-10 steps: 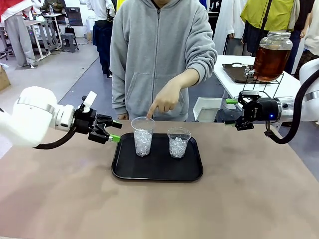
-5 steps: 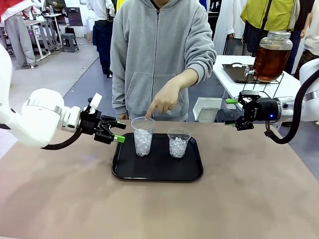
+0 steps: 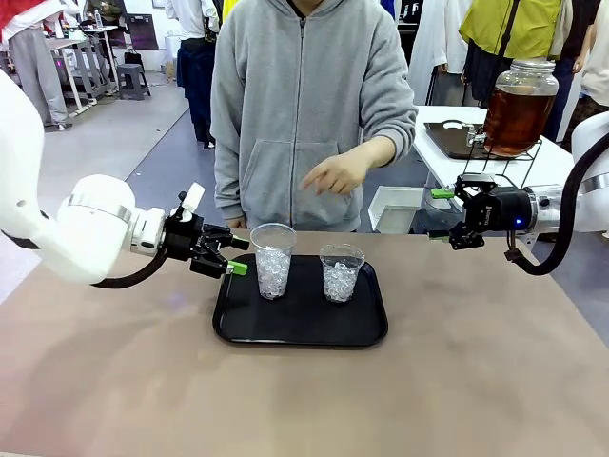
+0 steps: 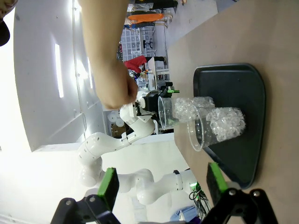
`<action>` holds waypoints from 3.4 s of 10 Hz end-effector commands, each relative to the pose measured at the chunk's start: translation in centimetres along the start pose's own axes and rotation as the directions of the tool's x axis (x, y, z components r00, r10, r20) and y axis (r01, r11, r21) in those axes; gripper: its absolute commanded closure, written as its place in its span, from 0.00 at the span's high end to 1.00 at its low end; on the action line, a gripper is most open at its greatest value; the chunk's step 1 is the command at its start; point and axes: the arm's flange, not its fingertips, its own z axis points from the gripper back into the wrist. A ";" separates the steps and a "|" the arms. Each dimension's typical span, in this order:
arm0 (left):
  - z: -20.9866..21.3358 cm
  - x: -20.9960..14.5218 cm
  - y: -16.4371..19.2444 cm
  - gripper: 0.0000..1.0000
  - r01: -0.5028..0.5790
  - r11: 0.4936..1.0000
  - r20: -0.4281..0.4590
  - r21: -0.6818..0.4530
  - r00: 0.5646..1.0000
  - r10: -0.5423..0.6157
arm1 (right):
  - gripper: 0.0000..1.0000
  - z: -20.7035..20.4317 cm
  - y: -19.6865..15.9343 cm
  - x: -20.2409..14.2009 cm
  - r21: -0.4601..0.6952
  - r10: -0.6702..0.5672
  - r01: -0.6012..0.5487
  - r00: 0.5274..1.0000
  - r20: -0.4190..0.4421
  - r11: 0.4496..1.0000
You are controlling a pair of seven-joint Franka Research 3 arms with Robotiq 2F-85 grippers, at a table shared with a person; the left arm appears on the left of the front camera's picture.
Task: Pour the drink into the iced cup.
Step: Pick up the iced cup indicated by the human and present it to them.
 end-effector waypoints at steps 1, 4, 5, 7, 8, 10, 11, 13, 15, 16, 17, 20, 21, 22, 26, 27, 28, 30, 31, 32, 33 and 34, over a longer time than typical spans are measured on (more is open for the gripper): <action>-1.1 -0.1 0.5 1.00 0.027 1.000 0.037 0.008 0.999 -0.027 | 1.00 0.0 0.1 0.0 0.002 0.002 -0.002 1.000 0.001 1.000; -1.8 -0.3 0.6 1.00 0.025 1.000 0.050 0.000 0.998 -0.025 | 1.00 0.0 0.1 0.0 0.002 0.002 -0.002 1.000 0.001 1.000; -2.2 -0.3 0.6 1.00 0.026 1.000 0.056 -0.005 0.998 -0.026 | 1.00 0.0 0.1 0.0 0.002 0.002 -0.002 1.000 0.001 1.000; -2.7 -0.2 0.7 1.00 0.028 1.000 0.067 -0.007 0.997 -0.027 | 1.00 0.0 0.1 0.0 0.002 0.002 -0.002 1.000 0.001 1.000; -3.1 -0.3 0.8 1.00 0.029 1.000 0.075 -0.007 0.997 -0.028 | 1.00 0.0 0.1 0.0 0.002 0.002 -0.002 1.000 0.001 1.000; -3.7 -0.3 0.7 1.00 0.030 0.999 0.084 -0.018 0.996 -0.028 | 1.00 0.0 0.1 0.0 0.002 0.002 -0.002 1.000 0.001 1.000; -4.1 -0.3 0.6 1.00 0.030 0.999 0.092 -0.024 0.995 -0.028 | 1.00 0.0 0.1 0.0 0.002 0.002 -0.002 1.000 0.001 1.000; -4.9 -0.3 0.6 1.00 0.028 0.999 0.107 -0.028 0.994 -0.024 | 1.00 0.0 0.1 0.0 0.002 0.002 -0.002 1.000 0.001 1.000; -5.5 -0.3 0.6 1.00 0.027 0.999 0.114 -0.020 0.993 -0.025 | 1.00 0.0 0.1 0.0 0.002 0.002 -0.002 1.000 0.001 1.000; -5.8 -0.3 0.7 1.00 0.031 1.000 0.116 -0.006 0.993 -0.030 | 1.00 0.0 0.1 0.0 0.002 0.002 -0.002 1.000 0.001 1.000; -6.2 -0.4 0.7 1.00 0.032 0.999 0.116 -0.003 0.993 -0.032 | 1.00 0.0 0.1 0.0 0.002 0.002 -0.002 1.000 0.001 1.000; -6.8 -0.5 0.7 1.00 0.026 1.000 0.134 -0.009 0.991 -0.024 | 1.00 0.0 0.1 0.0 0.002 0.002 -0.002 1.000 0.001 1.000; -6.9 -0.4 0.6 1.00 0.033 0.999 0.130 -0.014 0.991 -0.031 | 1.00 0.0 0.1 0.0 0.002 0.002 -0.002 1.000 0.001 1.000; -6.9 -0.5 0.5 1.00 0.020 0.999 0.130 -0.028 0.991 -0.016 | 1.00 0.0 0.1 0.0 0.002 0.002 -0.002 1.000 0.001 1.000; -7.0 -0.7 0.3 0.78 0.000 1.000 0.159 -0.008 0.987 0.001 | 1.00 0.0 0.1 0.0 0.002 0.002 -0.002 1.000 0.001 1.000; -6.8 -0.6 0.3 0.78 -0.009 1.000 0.169 0.005 0.986 0.008 | 1.00 0.0 0.1 0.0 0.002 0.002 -0.002 1.000 0.001 1.000; -6.6 -0.1 0.2 0.78 -0.020 1.000 0.184 0.023 0.983 0.015 | 1.00 0.0 0.1 0.0 0.002 0.002 -0.002 1.000 0.001 1.000; -6.1 2.4 0.0 0.78 -0.051 0.997 0.217 0.064 0.975 0.036 | 1.00 0.0 0.1 0.0 0.002 0.002 -0.002 1.000 0.001 1.000; -5.6 4.5 0.4 0.78 -0.041 0.995 0.218 0.089 0.976 0.021 | 1.00 0.0 0.1 0.0 0.002 0.002 -0.002 1.000 0.001 1.000; -5.1 6.2 0.8 0.78 -0.031 0.994 0.226 0.105 0.974 0.006 | 1.00 0.0 0.1 0.0 0.002 0.002 -0.002 1.000 0.001 1.000; -4.9 7.6 1.3 0.78 -0.020 0.993 0.221 0.115 0.975 -0.006 | 1.00 0.0 0.1 0.0 0.002 0.002 -0.002 1.000 0.001 1.000; -4.8 8.8 1.7 0.78 -0.010 0.993 0.224 0.116 0.974 -0.016 | 1.00 0.0 0.1 0.0 0.002 0.002 -0.002 1.000 0.001 1.000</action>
